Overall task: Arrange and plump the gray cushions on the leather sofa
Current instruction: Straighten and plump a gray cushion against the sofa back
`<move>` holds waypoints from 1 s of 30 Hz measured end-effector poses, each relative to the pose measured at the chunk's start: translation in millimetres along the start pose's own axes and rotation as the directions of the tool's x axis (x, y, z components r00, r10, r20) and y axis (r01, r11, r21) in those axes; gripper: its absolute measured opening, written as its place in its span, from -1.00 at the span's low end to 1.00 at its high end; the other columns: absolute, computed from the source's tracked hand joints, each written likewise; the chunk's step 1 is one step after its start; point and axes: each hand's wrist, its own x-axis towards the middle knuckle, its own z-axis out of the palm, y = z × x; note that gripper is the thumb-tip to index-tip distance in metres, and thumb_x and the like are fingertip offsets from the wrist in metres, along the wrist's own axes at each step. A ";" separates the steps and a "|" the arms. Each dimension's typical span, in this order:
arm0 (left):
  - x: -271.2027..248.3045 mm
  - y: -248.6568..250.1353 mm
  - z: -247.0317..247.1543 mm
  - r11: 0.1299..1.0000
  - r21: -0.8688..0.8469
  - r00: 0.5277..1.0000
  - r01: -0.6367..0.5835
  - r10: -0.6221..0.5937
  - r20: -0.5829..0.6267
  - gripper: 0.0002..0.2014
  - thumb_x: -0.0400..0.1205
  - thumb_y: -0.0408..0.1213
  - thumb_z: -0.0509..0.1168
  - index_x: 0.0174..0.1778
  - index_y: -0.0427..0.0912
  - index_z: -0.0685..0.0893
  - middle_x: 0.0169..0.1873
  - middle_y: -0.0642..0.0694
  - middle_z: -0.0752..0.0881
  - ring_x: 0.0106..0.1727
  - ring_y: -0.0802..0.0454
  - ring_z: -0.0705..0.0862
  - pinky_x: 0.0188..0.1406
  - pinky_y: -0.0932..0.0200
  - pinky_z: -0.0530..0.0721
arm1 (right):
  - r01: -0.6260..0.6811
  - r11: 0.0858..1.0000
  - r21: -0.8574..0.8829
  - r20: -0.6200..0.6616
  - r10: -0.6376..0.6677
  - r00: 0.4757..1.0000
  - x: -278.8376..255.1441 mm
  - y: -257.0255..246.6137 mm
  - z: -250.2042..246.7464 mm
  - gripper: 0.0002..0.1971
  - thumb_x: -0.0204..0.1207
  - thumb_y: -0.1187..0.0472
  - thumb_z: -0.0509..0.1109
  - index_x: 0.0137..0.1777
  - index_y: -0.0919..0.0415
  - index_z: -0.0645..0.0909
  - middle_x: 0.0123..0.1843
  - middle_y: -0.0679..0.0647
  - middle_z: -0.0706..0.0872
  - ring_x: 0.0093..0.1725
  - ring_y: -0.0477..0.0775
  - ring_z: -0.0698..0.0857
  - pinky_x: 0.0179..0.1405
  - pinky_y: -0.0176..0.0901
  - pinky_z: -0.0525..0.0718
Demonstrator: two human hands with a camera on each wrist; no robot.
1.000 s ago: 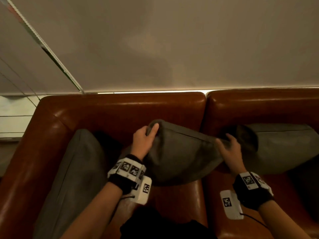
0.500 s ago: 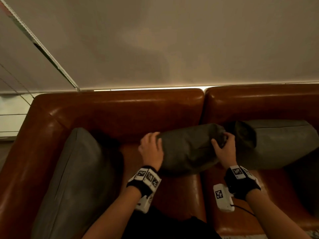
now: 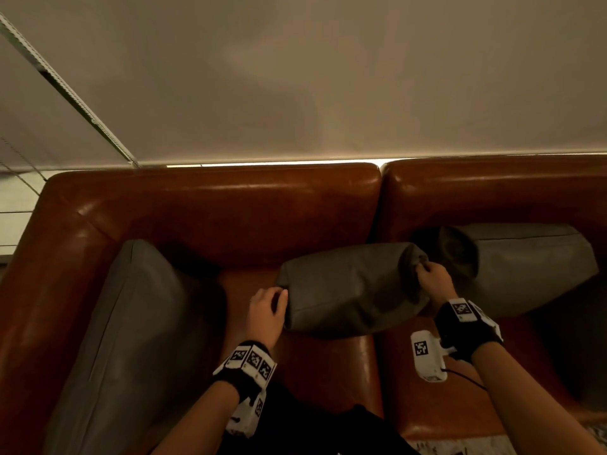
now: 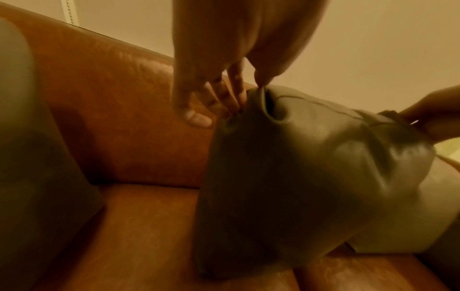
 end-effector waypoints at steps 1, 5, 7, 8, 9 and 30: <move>3.2 4.0 0.3 1.000 0.027 1.000 -0.002 0.001 0.025 -0.67 0.67 -0.11 0.18 0.15 -0.29 0.66 0.07 -0.24 0.66 0.16 -0.17 0.60 0.22 0.02 0.52 | -0.018 1.000 0.022 0.007 0.018 1.000 -0.7 -3.0 3.5 -0.69 0.68 0.21 0.10 0.16 0.43 0.55 0.06 0.37 0.64 0.16 0.37 0.59 0.09 0.04 0.48; 15.5 14.2 -0.4 0.997 0.036 0.995 0.062 -0.064 0.071 -0.71 0.67 -0.21 0.21 0.15 -0.37 0.63 0.14 -0.32 0.68 0.22 -0.21 0.60 0.18 0.08 0.48 | -0.027 0.999 0.031 -0.014 0.027 1.000 -12.8 -4.7 16.8 -0.59 0.71 0.20 -0.01 0.35 0.51 0.43 0.40 0.48 0.45 0.40 0.45 0.43 0.45 0.18 0.37; 16.8 12.0 -5.0 0.976 -0.116 0.983 0.186 -0.185 0.020 -0.72 0.68 -0.26 0.18 0.15 -0.41 0.60 0.14 -0.36 0.68 0.22 -0.25 0.61 0.15 0.07 0.49 | 0.049 0.998 0.032 -0.054 -0.047 0.997 -23.0 -2.4 20.5 -0.57 0.73 0.15 -0.01 0.30 0.49 0.49 0.34 0.48 0.51 0.36 0.45 0.47 0.40 0.18 0.38; 19.2 9.1 -7.4 0.943 -0.201 0.962 0.266 -0.271 0.003 -0.70 0.70 -0.26 0.14 0.16 -0.44 0.60 0.15 -0.39 0.67 0.22 -0.27 0.61 0.15 0.05 0.49 | 0.090 0.996 0.021 -0.066 -0.088 0.994 -29.1 -2.6 21.0 -0.57 0.72 0.12 0.02 0.31 0.46 0.50 0.32 0.46 0.53 0.36 0.44 0.48 0.38 0.18 0.39; 22.3 2.5 -8.8 0.895 -0.287 0.933 0.342 -0.360 -0.007 -0.67 0.71 -0.25 0.10 0.17 -0.46 0.58 0.16 -0.40 0.65 0.23 -0.29 0.60 0.16 0.02 0.49 | 0.123 0.992 0.002 -0.083 -0.123 0.989 -35.6 -2.5 20.0 -0.59 0.70 0.11 0.07 0.34 0.42 0.49 0.32 0.43 0.54 0.36 0.41 0.49 0.37 0.14 0.41; 36.8 -21.9 -72.0 0.998 -0.012 0.977 -0.054 0.051 -0.205 -0.76 0.64 -0.11 0.25 -0.13 -0.24 0.60 -0.33 -0.12 0.65 -0.23 -0.10 0.65 -0.18 0.00 0.61 | 0.104 0.943 -0.315 -0.077 -0.134 0.988 -50.4 -3.7 37.1 -0.75 0.47 0.19 0.43 -0.02 0.27 0.44 0.08 0.31 0.63 0.08 0.34 0.63 -0.11 -0.04 0.47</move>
